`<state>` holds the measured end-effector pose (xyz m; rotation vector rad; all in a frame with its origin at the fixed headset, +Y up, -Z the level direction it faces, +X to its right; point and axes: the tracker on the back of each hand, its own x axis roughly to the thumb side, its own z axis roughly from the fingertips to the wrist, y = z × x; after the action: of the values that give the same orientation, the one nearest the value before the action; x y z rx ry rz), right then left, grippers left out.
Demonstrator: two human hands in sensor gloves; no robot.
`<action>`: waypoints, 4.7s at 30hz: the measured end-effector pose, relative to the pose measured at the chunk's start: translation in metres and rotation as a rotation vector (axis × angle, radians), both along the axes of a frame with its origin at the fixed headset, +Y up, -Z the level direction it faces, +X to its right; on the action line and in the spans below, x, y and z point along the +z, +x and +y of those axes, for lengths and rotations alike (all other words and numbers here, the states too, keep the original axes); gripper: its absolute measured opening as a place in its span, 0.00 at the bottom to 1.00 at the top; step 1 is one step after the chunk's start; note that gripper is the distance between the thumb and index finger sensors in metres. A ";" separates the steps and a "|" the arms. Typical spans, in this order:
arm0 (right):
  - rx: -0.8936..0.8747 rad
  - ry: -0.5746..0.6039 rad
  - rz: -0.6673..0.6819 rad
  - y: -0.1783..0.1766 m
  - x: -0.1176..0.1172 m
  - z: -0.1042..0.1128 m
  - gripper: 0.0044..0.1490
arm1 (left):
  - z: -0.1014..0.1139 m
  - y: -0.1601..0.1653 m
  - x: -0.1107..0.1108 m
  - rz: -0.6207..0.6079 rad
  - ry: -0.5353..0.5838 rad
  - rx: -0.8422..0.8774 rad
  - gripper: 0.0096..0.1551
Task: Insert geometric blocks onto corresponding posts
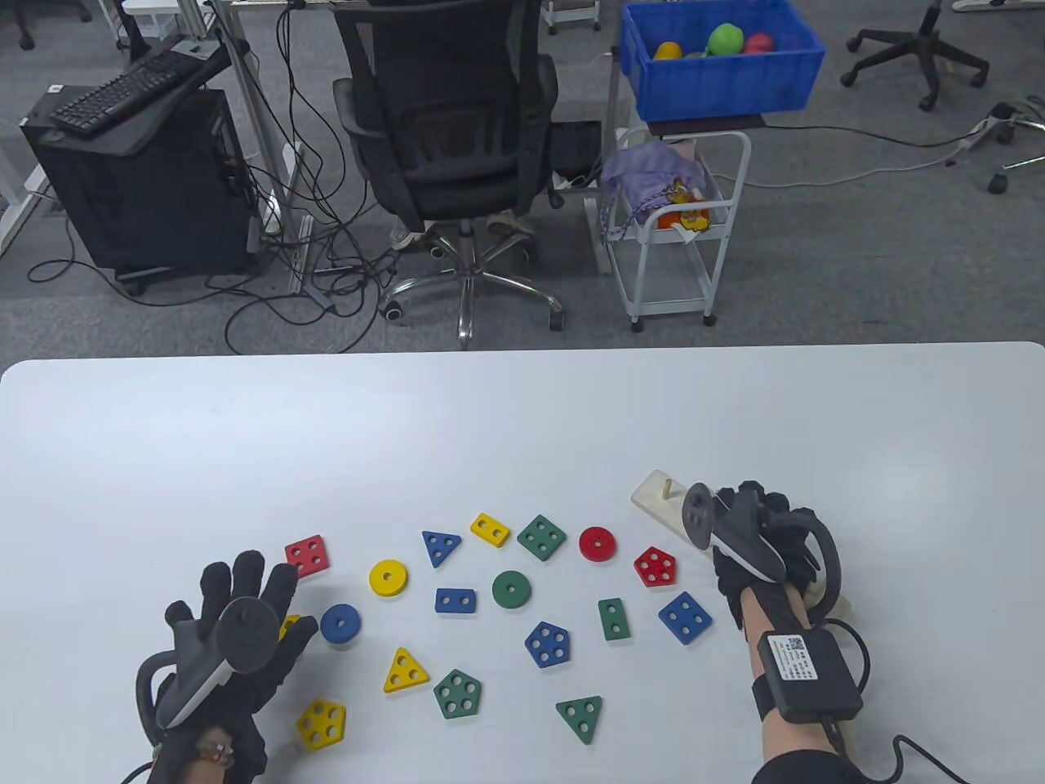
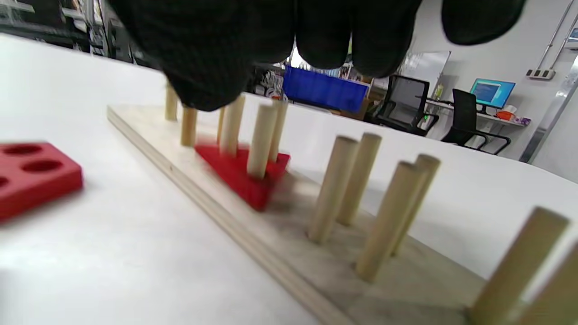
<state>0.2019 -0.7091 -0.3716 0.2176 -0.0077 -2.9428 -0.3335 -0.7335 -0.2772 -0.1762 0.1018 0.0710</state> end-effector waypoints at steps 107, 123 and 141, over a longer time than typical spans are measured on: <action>-0.059 0.059 0.327 -0.039 0.045 0.011 0.40 | -0.003 -0.001 -0.001 0.013 -0.031 -0.010 0.44; -0.173 0.126 -0.023 0.071 0.076 0.013 0.41 | -0.003 -0.001 -0.001 0.018 -0.039 -0.016 0.44; -0.182 0.042 -0.132 0.096 0.074 -0.008 0.40 | -0.004 -0.001 -0.001 0.016 -0.043 -0.016 0.44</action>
<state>0.2979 -0.7173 -0.2976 0.4391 0.0169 -3.1048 -0.3348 -0.7371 -0.2784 -0.2175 0.1205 0.0543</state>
